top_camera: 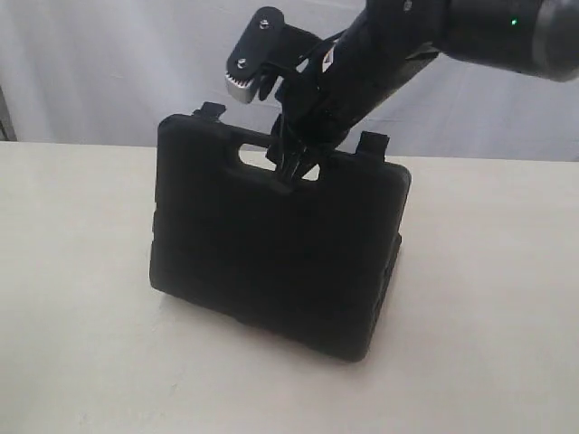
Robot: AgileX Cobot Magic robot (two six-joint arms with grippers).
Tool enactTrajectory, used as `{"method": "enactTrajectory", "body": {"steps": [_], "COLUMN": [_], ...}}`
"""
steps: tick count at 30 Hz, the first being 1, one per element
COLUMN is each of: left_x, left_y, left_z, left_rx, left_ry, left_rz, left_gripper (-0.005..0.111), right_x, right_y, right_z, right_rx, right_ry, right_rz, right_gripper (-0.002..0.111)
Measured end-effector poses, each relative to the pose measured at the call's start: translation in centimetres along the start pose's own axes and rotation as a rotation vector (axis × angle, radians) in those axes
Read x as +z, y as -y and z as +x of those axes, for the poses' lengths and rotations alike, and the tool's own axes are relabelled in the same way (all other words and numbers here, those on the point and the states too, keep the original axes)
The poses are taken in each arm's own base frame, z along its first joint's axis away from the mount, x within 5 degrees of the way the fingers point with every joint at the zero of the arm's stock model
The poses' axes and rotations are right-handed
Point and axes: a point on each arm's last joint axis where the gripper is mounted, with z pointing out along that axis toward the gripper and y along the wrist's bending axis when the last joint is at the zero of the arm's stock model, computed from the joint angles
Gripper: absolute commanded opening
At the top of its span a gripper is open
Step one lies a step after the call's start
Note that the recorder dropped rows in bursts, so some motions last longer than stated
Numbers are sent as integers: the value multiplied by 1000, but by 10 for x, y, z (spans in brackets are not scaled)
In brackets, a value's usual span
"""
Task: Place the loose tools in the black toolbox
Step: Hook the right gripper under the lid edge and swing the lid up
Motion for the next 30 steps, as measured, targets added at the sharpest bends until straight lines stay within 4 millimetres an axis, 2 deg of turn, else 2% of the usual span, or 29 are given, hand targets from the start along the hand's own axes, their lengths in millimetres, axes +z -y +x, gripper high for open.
{"method": "enactTrajectory", "body": {"steps": [3, 6, 13, 16, 19, 21, 26, 28, 30], "left_x": [0, 0, 0, 0, 0, 0, 0, 0, 0], "left_y": [0, 0, 0, 0, 0, 0, 0, 0, 0], "left_z": [0, 0, 0, 0, 0, 0, 0, 0, 0], "left_rx": [0, 0, 0, 0, 0, 0, 0, 0, 0], "left_ry": [0, 0, 0, 0, 0, 0, 0, 0, 0], "left_rz": [0, 0, 0, 0, 0, 0, 0, 0, 0], "left_gripper": [0, 0, 0, 0, 0, 0, 0, 0, 0], "right_x": [18, 42, 110, 128, 138, 138, 138, 138, 139], "right_y": [20, 27, 28, 25, 24, 24, 25, 27, 29], "right_z": [12, 24, 70, 83, 91, 91, 91, 92, 93], "right_rx": [49, 73, 113, 132, 153, 156, 160, 155, 151], "right_ry": [28, 18, -134, -188, -217, -222, -223, -220, -220], "right_rz": [-35, -46, -97, -103, -100, -94, -83, -65, -55], "right_gripper": [0, 0, 0, 0, 1, 10, 47, 54, 54]}}
